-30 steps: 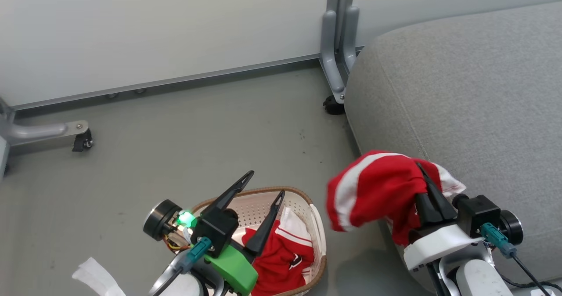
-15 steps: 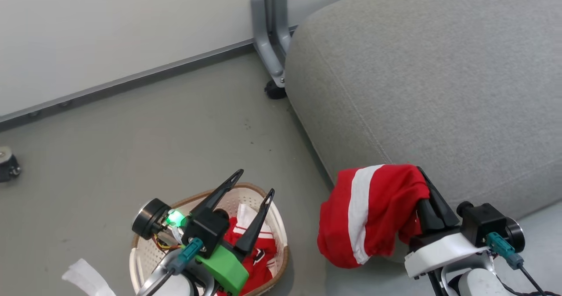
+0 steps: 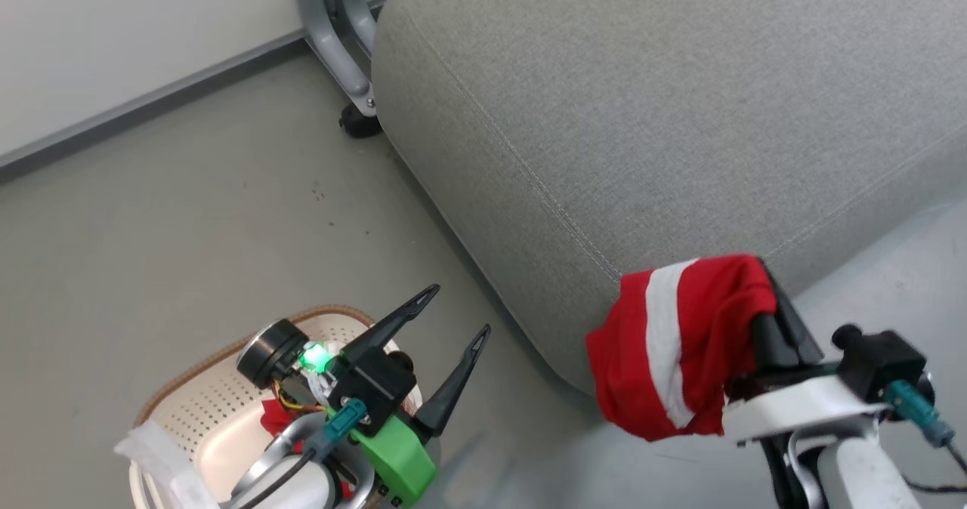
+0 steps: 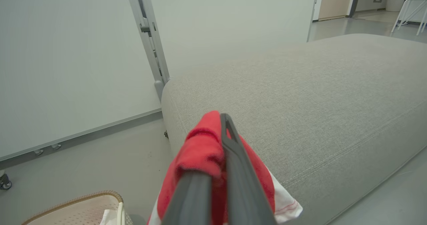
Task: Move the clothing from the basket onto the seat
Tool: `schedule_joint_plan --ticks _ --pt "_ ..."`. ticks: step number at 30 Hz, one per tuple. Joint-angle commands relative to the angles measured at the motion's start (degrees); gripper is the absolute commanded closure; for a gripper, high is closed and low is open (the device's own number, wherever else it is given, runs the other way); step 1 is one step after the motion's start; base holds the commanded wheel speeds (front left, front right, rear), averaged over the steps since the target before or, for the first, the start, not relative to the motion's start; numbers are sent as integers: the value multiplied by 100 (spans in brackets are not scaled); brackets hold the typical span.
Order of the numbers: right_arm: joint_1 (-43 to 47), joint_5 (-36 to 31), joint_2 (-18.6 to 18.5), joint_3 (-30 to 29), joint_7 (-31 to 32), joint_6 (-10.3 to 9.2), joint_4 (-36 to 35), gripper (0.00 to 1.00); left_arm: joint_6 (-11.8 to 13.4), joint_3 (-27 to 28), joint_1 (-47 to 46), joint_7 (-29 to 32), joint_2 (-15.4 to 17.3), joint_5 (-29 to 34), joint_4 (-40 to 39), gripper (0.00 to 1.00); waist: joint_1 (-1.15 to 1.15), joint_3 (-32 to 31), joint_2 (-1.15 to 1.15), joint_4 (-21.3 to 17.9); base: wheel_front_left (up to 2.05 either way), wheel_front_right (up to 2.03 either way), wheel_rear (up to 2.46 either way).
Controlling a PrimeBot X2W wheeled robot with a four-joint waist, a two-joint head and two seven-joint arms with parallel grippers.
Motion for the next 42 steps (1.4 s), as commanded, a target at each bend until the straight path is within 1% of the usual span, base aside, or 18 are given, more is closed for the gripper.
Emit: schedule_joint_plan --ticks 1,2,6,9,12,14,16,18,21,23,27,29,31,32,33,34,37,42 --pt "-295 1 -6 -128 -20 -3 -87 100 -79 -35 -156 72 57 67 -74 0 0 500 0 -70 0 0 0" --pt "-390 24 -6 -206 -20 -4 -98 100 -112 -64 -185 99 74 80 -95 0 0 561 0 -33 0 0 0" --pt "-1349 21 -6 -804 -20 -4 -191 100 -255 -141 -445 318 180 154 -331 0 0 1107 0 298 0 0 0" --pt "-2278 -29 -2 -1318 -20 -3 -254 100 -356 -188 -681 500 321 234 -570 0 0 1710 0 620 0 0 0" --pt "-3224 -251 -2 -1771 -20 -3 -356 100 -427 -173 -948 622 473 294 -801 0 0 2329 0 907 0 0 0" --pt "-3779 -612 -228 -1954 -20 -3 -349 100 -459 -147 -1144 676 565 368 -930 0 0 2725 0 1088 0 0 0" --pt "-4370 -731 -485 -2170 -20 -6 -277 100 -507 -184 -1387 697 607 472 -1030 0 0 3108 0 1300 0 0 0" --pt "-4840 -906 -817 -2278 -19 -5 -79 100 -537 -214 -1561 647 592 512 -1088 0 0 3419 0 1488 0 0 0" --pt "-5245 -1058 -1174 -2462 -19 -5 224 100 -559 -268 -1789 560 563 549 -1136 0 0 3778 0 1695 0 0 0" --pt "-5444 -1226 -1346 -2597 -20 -5 547 100 -577 -309 -1889 489 545 564 -1113 0 0 3975 0 1821 0 0 0" --pt "-5627 -1430 -1358 -3050 -20 -5 1341 100 -592 -359 -1987 332 506 547 -992 0 0 4240 0 2012 0 0 0" --pt "-5665 -1479 -1354 -3443 -20 -6 1634 100 -598 -402 -2027 239 492 539 -906 0 0 4294 0 2089 0 0 0" --pt "-5586 -1536 -1272 -3833 -20 -6 1828 100 -602 -437 -2054 159 471 539 -815 0 0 4302 0 2143 0 0 0" --pt "-5502 -1585 -1204 -4023 -19 -6 1920 93 -601 -448 -2062 114 451 525 -753 0 0 4294 0 2172 0 0 0" --pt "-5425 -1610 -1155 -4122 -20 -6 1947 53 -601 -452 -2063 85 436 512 -714 0 0 4276 0 2192 0 0 0" --pt "-5330 -1634 -1115 -4309 -20 -6 1915 0 -590 -455 -2063 43 407 497 -665 0 0 4234 0 2220 0 0 0" --pt "-4984 -1707 -924 -4732 -20 -6 1710 0 -494 -401 -2042 -125 301 443 -546 0 0 4107 0 2272 0 0 0" --pt "-4088 -1651 -394 -5124 -20 -6 1165 0 -267 -220 -1821 -526 164 254 -251 0 0 3742 0 2283 0 0 0"
